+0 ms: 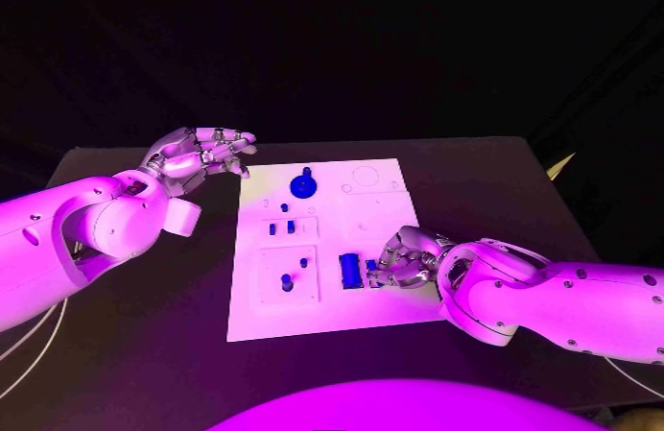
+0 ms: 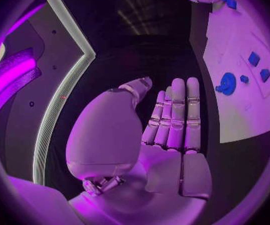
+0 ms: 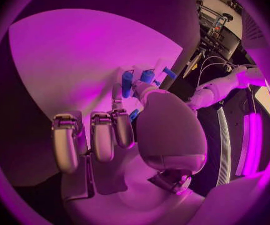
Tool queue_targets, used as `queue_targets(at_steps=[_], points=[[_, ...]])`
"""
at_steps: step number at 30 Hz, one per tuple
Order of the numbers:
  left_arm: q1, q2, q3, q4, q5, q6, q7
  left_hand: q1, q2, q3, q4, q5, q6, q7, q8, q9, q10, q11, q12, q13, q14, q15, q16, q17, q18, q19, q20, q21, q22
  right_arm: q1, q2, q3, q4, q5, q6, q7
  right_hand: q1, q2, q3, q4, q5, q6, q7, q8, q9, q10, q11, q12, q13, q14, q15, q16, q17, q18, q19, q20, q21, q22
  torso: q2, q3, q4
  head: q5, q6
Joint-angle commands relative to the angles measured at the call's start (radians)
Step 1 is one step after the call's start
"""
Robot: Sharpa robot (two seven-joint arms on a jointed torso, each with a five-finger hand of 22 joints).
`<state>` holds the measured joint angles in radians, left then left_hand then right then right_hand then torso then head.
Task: Assemble the parts on the task board
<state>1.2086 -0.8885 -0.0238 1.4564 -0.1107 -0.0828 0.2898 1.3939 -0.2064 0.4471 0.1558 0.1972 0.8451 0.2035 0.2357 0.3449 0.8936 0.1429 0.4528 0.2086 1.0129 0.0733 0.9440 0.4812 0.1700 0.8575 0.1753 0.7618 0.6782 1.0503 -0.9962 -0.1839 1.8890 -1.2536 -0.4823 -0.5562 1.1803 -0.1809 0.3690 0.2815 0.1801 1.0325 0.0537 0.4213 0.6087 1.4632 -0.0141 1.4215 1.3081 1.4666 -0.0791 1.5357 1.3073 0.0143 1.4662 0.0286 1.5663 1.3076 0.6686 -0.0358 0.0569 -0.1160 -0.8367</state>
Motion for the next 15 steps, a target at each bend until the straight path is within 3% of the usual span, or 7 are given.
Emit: queue_targets(at_steps=[1,15], points=[[0.001,0.001,0.001,0.000,-0.001,0.018,0.001,0.009,0.006,-0.008,0.005,0.003,-0.009,0.001,0.002,0.002,-0.006,0.000,0.006,-0.003,-0.005,0.000,-0.007,-0.002,0.012,0.009,-0.002,-0.005,-0.003,-0.001,0.002,-0.001,0.000,-0.011,0.017,0.006,-0.013,-0.001,0.000,0.005,-0.005,0.007,-0.002,0.004,0.002,0.050,-0.007,0.006,0.190,0.089,-0.005,0.005,0.188,-0.014,0.105,-0.005,0.005,0.263,0.000,-0.0005,-0.0001,0.000,0.000],[0.000,0.003,-0.001,-0.004,-0.006,0.020,-0.005,0.011,0.006,-0.007,0.005,0.003,-0.009,0.001,0.002,0.002,-0.006,0.000,0.006,-0.003,-0.005,-0.001,-0.007,-0.002,0.012,0.009,-0.002,-0.006,-0.004,-0.001,0.003,-0.001,-0.007,-0.010,0.014,0.011,-0.106,-0.011,-0.024,0.008,-0.004,0.001,-0.001,0.011,0.011,0.049,-0.006,0.003,0.189,0.089,-0.004,0.004,0.187,-0.014,0.105,-0.005,0.005,0.263,0.000,-0.0003,0.0002,-0.002,-0.001]])
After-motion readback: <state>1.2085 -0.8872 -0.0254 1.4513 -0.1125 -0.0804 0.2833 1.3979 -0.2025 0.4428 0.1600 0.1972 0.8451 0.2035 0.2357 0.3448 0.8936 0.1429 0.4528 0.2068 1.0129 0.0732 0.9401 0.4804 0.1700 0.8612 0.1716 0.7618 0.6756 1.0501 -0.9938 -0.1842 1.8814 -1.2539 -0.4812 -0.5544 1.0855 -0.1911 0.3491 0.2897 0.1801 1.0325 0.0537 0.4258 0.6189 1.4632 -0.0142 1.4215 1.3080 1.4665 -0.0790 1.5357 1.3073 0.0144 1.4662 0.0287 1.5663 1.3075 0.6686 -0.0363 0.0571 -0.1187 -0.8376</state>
